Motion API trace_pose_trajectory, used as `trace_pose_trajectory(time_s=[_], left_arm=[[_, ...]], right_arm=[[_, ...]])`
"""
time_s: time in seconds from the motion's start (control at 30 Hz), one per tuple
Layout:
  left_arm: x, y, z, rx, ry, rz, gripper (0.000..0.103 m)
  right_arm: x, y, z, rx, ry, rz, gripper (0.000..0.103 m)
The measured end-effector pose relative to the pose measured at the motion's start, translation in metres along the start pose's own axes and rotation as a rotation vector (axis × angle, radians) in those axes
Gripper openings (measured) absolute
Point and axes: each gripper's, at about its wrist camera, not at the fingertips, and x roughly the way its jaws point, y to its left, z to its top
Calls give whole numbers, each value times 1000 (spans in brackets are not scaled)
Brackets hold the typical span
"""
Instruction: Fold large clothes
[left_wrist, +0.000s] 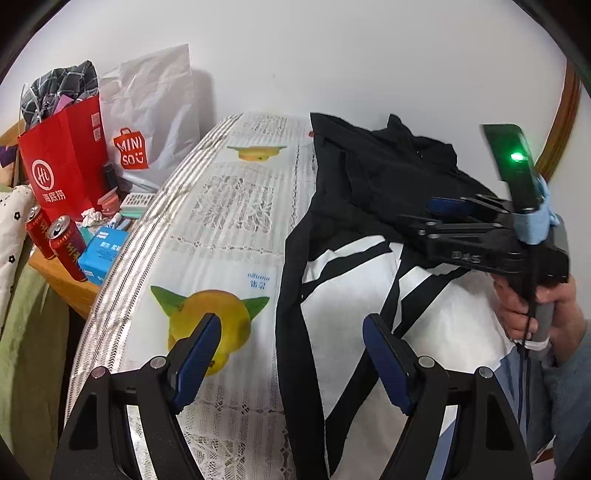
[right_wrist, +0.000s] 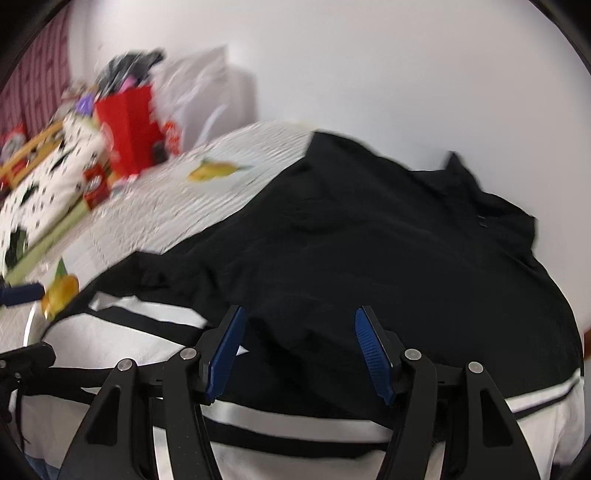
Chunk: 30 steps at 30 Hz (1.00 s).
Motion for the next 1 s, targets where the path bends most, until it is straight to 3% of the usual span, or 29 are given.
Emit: trace_pose_trajectory(time_s=[0.1, 0.13, 0.17, 0.2, 0.37, 0.53, 0.73, 0.8, 0.87, 1.0], left_arm=[[7, 0, -2, -1, 20, 9, 77], [9, -1, -2, 0, 26, 15, 77], [11, -1, -3, 1, 31, 19, 78], [12, -2, -4, 4, 37, 23, 78], [14, -2, -5, -11, 50, 28, 77], [10, -3, -5, -27, 42, 26, 77], [6, -7, -6, -40, 46, 21, 77], [3, -9, -7, -33, 42, 23, 77], [-1, -12, -9, -23, 39, 29, 77], [-5, -20, -9, -8, 43, 33, 77]], right_arm=[[21, 3, 2, 18, 48, -56, 60], [21, 2, 2, 29, 43, -39, 46], [20, 1, 2, 36, 33, -13, 16], [19, -2, 3, 41, 31, -10, 4], [-37, -48, 4, 183, -143, 20, 3], [-102, -131, -30, 397, -281, -56, 3], [-129, -218, -101, 578, -242, -234, 6], [-132, -238, -127, 624, -204, -259, 14], [-135, -254, -153, 653, -160, -298, 30], [-142, -268, -198, 666, -75, -345, 38]])
